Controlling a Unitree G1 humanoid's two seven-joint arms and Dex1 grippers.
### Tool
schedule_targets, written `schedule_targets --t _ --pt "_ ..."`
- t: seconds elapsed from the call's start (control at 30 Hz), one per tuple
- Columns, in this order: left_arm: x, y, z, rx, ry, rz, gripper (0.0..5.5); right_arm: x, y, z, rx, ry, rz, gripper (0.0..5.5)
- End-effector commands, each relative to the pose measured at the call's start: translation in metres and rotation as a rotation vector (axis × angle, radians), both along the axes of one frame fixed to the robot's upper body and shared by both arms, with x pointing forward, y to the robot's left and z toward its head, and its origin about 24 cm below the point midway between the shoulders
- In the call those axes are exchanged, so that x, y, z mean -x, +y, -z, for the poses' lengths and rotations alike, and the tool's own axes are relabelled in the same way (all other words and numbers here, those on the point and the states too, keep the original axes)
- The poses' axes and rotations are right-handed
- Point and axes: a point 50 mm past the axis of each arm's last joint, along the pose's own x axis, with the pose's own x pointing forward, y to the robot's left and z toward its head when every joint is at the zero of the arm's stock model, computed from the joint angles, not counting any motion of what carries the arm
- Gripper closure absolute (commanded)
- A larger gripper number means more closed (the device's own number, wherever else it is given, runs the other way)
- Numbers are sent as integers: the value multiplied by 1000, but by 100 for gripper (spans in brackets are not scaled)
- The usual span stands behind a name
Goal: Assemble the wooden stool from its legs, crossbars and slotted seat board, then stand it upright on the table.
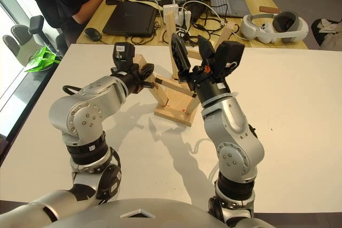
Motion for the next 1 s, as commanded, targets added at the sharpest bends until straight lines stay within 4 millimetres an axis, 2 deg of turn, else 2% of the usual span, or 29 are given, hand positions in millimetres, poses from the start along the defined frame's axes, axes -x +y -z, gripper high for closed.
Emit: schedule_targets --t 0.03,0.13,0.33,0.7,0.9,1.0 --pt "0 0 17 -20 108 -9 402 1 2 5 12 32 -16 179" --pt "-4 -1 5 65 66 -43 351 -3 2 14 68 81 12 179" --pt "-10 3 -12 152 7 -88 351 -13 3 48 248 260 56 179" --pt "-10 1 -19 262 -34 -103 351 -33 12 71 417 381 94 179" --pt "-7 -3 -32 336 -117 -84 248 -36 21 73 429 398 70 179" --pt "-5 -4 -52 405 -216 -68 209 -36 23 76 457 406 50 179"
